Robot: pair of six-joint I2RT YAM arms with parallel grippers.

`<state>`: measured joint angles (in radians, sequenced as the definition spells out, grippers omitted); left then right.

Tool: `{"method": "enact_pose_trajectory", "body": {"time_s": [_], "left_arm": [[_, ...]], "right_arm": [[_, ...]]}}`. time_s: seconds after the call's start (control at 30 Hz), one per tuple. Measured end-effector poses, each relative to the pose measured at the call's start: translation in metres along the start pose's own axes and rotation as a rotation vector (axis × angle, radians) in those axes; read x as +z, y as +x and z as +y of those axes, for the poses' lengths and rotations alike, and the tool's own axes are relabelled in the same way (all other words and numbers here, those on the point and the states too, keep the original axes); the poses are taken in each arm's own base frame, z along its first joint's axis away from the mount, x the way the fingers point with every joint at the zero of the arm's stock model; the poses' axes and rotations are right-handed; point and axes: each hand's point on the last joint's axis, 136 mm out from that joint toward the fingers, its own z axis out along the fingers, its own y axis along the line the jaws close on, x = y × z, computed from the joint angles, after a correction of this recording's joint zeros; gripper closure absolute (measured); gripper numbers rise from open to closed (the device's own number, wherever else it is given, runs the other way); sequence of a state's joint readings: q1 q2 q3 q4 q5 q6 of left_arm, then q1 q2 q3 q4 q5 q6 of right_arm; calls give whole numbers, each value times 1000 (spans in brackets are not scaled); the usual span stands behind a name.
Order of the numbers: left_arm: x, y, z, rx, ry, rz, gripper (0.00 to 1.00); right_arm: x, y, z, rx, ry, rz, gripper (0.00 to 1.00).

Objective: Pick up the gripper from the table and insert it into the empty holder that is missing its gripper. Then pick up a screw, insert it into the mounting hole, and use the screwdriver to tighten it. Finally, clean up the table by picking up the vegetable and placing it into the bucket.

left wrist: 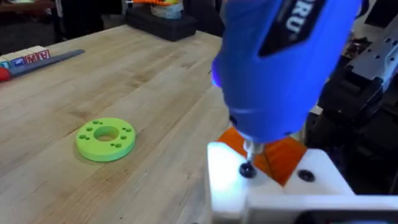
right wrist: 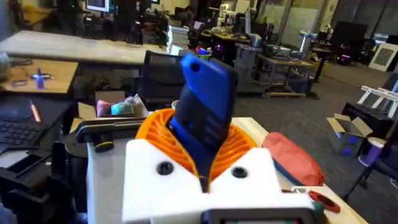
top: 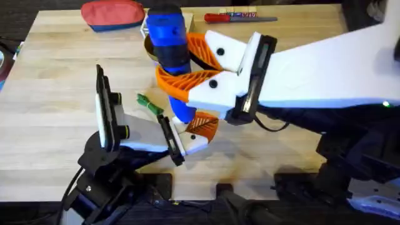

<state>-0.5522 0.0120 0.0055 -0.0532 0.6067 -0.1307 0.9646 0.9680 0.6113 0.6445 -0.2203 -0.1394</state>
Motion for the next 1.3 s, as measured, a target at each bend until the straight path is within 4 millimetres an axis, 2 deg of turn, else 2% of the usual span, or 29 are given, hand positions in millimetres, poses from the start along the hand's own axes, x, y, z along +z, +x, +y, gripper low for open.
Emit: {"method": "enact_pose_trajectory", "body": {"time_s": [0.37, 0.7, 1.3], "left_arm": [[0, 0, 0, 0, 0, 0, 995], [0, 0, 0, 0, 0, 0, 995], [0, 0, 0, 0, 0, 0, 995]], "right_arm": [[0, 0, -1, -3, 5, 0, 994], [0, -9, -2, -12, 11, -34, 994], [4, 2, -2, 4, 7, -6, 994]]}}
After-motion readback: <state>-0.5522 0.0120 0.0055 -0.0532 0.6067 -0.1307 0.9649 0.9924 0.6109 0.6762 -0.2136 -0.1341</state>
